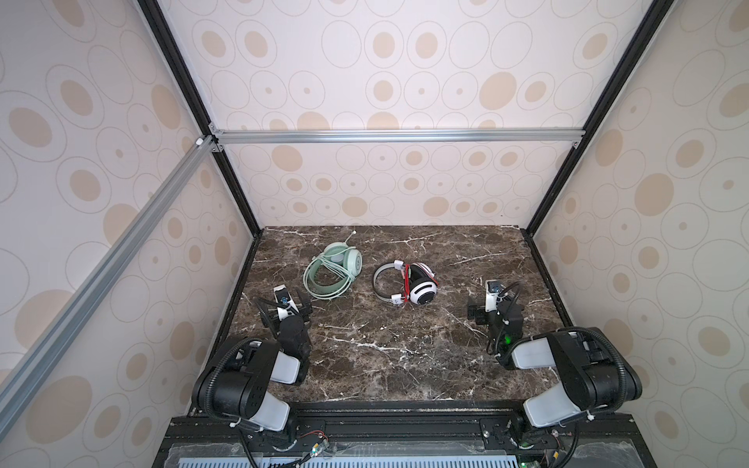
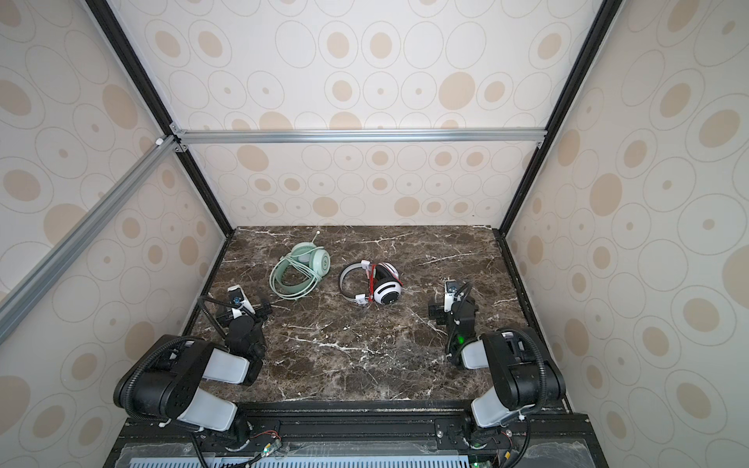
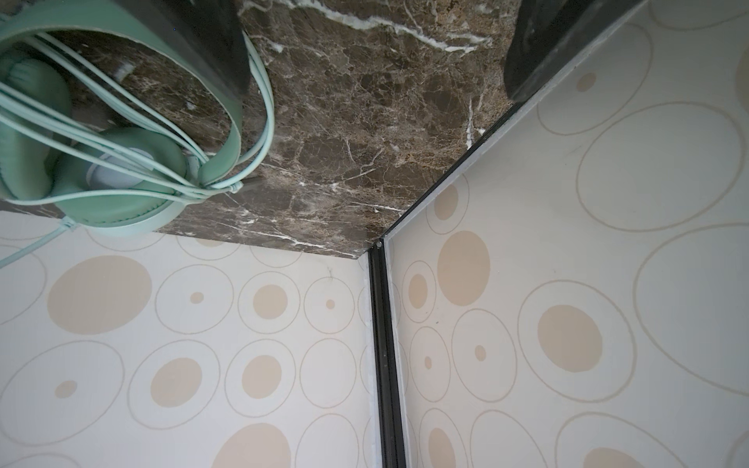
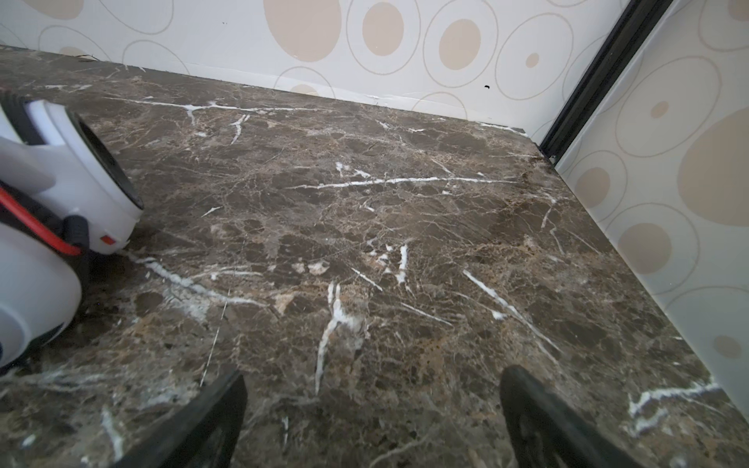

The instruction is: Wrap the headphones

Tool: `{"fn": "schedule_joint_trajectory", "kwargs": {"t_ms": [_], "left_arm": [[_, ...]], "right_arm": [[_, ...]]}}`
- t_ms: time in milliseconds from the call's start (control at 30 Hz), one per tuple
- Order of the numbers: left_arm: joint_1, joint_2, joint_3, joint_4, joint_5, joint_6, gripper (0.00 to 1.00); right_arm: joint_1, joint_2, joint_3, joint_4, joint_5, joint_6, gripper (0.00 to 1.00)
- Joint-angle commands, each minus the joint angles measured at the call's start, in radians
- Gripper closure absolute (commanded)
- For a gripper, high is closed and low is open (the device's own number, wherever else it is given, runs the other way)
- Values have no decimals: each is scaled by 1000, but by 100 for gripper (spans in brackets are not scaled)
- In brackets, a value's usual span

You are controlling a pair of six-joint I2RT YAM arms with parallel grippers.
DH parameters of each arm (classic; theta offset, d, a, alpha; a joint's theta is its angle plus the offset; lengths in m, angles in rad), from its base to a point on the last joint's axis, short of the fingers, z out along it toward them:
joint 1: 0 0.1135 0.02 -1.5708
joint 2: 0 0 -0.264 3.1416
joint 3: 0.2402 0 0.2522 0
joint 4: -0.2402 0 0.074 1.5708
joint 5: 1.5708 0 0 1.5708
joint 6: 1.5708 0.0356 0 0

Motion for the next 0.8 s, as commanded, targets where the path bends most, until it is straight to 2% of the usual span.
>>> {"fn": "schedule_joint_trajectory", "kwargs": {"t_ms": [0,67,133,233,300,333,367,467,533,600,633,667,767], "left_arm": [[35,28,108,-149,97,10,2],[71,34,139,-227,161,-16,2],[72,23,113,-195,177,-16,2],[72,12,51,-85,232,3,2],[72,49,-33,97,270,18,2],[71,83,-61,204,251,21,2],[72,75,-82,231,254,20,2],[73,78,-49,172,258,25,2],[73,59,18,2,274,15,2],[76,66,-10,77,336,36,2],[76,58,-28,97,457,81,2],[78,52,-43,115,505,97,2],[78,60,-79,192,523,106,2]], "right_arm": [[-4,3,-57,175,76,36,0],[-10,28,-76,249,159,75,0],[-11,30,-61,232,161,72,0],[-11,1,50,-4,182,84,0],[-27,6,172,-247,84,76,0],[-65,8,149,-207,5,89,0],[-78,14,153,-202,-33,90,0],[-79,0,180,-281,-42,88,0],[-80,13,168,-233,-40,87,0],[-80,5,169,-250,-43,83,0],[-80,-5,168,-267,-79,70,0],[-78,-11,154,-248,-148,39,0],[-78,-37,77,-132,-248,-3,0]]}}
